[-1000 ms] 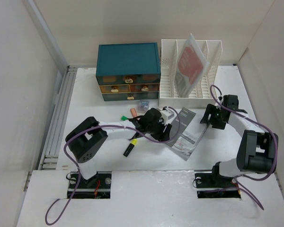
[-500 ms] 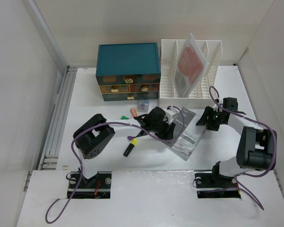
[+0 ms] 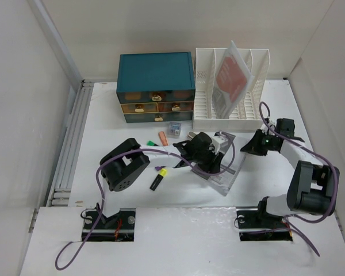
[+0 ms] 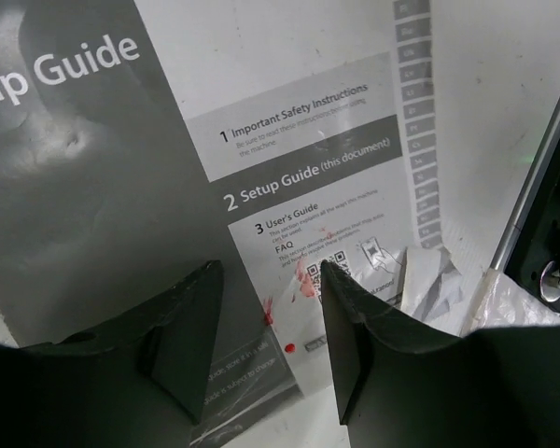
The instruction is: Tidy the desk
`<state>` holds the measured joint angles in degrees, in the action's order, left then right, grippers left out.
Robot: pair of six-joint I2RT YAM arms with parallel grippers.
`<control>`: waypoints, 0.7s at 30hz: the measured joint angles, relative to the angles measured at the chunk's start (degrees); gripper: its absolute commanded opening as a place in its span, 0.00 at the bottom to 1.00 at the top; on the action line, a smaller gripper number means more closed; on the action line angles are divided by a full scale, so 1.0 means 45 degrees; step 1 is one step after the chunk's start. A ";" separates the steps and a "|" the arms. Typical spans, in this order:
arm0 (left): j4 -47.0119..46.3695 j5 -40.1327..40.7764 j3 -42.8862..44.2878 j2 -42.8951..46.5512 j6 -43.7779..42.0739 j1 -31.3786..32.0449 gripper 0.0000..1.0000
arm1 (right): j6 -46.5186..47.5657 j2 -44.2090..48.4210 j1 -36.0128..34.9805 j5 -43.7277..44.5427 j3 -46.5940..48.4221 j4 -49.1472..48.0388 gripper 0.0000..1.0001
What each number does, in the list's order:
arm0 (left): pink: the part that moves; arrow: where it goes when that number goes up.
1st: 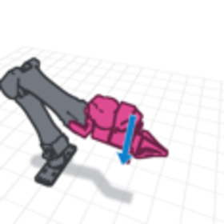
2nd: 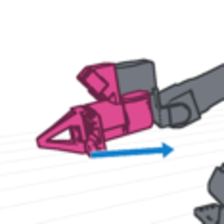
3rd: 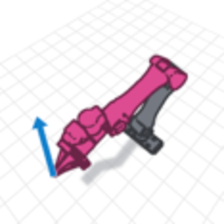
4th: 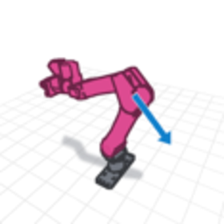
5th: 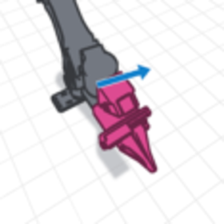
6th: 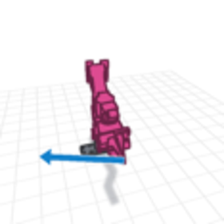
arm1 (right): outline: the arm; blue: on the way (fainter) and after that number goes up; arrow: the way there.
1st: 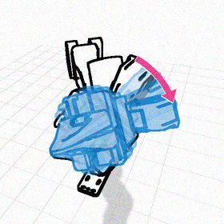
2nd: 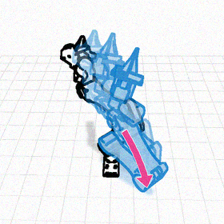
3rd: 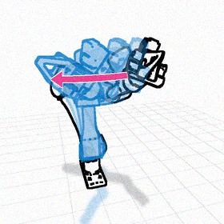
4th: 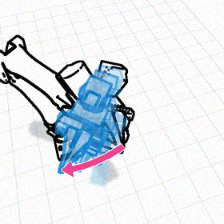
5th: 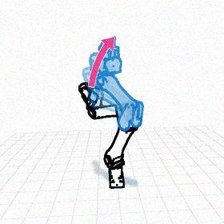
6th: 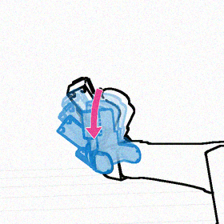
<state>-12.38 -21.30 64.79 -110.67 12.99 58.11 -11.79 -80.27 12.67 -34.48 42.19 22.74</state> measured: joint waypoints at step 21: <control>0.1583 0.2166 -0.0015 0.7810 -0.0155 -0.0136 0.71 | 0.3701 0.3905 0.0423 -0.1345 0.5945 0.4983 0.00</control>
<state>-5.26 -11.55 64.73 -75.53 12.29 57.49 4.86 -62.70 14.57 -40.53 68.95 45.17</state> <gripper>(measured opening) 0.710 0.158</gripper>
